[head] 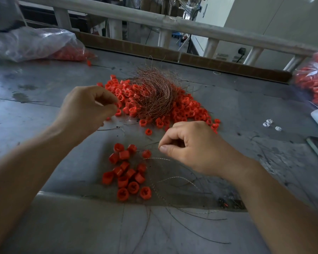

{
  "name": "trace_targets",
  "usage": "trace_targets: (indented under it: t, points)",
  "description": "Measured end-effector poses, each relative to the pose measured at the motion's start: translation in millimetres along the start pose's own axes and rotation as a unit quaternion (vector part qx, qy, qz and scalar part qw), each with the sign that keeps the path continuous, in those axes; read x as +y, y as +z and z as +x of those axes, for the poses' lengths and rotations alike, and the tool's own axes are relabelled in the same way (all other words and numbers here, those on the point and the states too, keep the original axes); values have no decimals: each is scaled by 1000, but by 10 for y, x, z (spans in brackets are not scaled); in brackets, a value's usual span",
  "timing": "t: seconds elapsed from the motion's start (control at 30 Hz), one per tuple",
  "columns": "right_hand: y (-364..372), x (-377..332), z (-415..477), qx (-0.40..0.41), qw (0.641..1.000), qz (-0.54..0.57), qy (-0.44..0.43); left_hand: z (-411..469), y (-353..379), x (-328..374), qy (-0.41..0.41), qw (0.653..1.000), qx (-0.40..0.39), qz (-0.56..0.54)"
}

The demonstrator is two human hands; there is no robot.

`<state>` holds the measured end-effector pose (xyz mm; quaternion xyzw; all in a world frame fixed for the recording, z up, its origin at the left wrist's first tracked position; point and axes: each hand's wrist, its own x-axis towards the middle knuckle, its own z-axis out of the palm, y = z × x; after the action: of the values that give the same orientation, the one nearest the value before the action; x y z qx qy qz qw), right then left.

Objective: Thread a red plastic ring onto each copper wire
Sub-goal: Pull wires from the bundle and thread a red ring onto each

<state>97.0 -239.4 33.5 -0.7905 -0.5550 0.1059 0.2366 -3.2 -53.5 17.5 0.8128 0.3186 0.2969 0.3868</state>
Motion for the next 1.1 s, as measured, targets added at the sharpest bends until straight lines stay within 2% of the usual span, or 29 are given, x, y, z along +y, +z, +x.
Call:
trace_targets:
  t: [0.13,0.33,0.53,0.73,0.9,0.97,1.1]
  points:
    - [-12,4,-11,-28,1000,5,12,52,11,-70,50,992,32,108]
    - [-38,16,-26,-47,998,14,27,94,102,-161,75,977,-10,198]
    - [-64,52,-11,-6,999,33,31,121,193,-225,112,963,-38,242]
    - [-81,93,-4,37,998,51,28,150,159,-221,114,968,-30,220]
    - [-113,127,9,93,995,25,40,6,64,18,94,993,28,66]
    - [-121,157,23,111,993,-3,51,-128,57,147,119,992,11,35]
    - [-94,236,62,139,987,-36,69,-328,150,289,181,980,-80,36]
